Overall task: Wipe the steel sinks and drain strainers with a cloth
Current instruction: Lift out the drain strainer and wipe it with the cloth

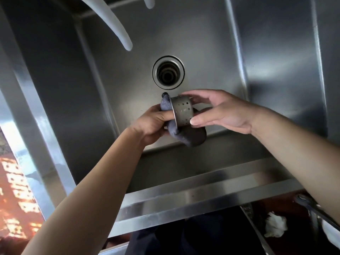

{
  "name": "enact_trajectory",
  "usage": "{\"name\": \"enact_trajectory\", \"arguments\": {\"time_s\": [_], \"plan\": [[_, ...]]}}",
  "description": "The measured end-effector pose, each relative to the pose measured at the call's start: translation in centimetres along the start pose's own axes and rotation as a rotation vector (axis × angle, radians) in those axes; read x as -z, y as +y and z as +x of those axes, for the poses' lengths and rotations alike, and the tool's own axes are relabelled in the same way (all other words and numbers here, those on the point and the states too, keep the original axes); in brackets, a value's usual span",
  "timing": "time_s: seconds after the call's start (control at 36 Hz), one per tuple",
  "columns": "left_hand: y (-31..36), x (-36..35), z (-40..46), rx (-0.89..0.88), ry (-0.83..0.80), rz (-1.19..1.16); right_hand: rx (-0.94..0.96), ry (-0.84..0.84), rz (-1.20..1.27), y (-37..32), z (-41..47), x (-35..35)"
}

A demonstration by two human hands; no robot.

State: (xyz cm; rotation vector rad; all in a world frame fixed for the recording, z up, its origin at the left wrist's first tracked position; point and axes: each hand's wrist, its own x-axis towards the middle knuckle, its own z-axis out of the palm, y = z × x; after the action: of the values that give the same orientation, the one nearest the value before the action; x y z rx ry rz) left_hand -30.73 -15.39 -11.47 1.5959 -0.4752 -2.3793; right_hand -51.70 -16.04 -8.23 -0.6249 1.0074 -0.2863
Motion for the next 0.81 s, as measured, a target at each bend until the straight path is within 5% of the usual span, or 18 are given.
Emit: {"name": "enact_trajectory", "arguments": {"time_s": [0.17, 0.5, 0.67, 0.81], "plan": [[1.3, -0.2, -0.7, 0.054, -0.038, 0.049, 0.155, 0.161, -0.153, -0.2, -0.1, -1.0], [2.5, -1.2, 0.4, -0.339, 0.211, 0.168, 0.227, 0.216, -0.108, -0.5, -0.6, -0.4], [2.9, -1.3, 0.9, -0.456, 0.23, 0.286, 0.139, 0.184, 0.019, -1.3, -1.0, 0.0], [3.6, -1.5, 0.5, -0.613, 0.204, 0.455, -0.115, 0.074, 0.336, -1.2, -1.0, 0.1]]}}
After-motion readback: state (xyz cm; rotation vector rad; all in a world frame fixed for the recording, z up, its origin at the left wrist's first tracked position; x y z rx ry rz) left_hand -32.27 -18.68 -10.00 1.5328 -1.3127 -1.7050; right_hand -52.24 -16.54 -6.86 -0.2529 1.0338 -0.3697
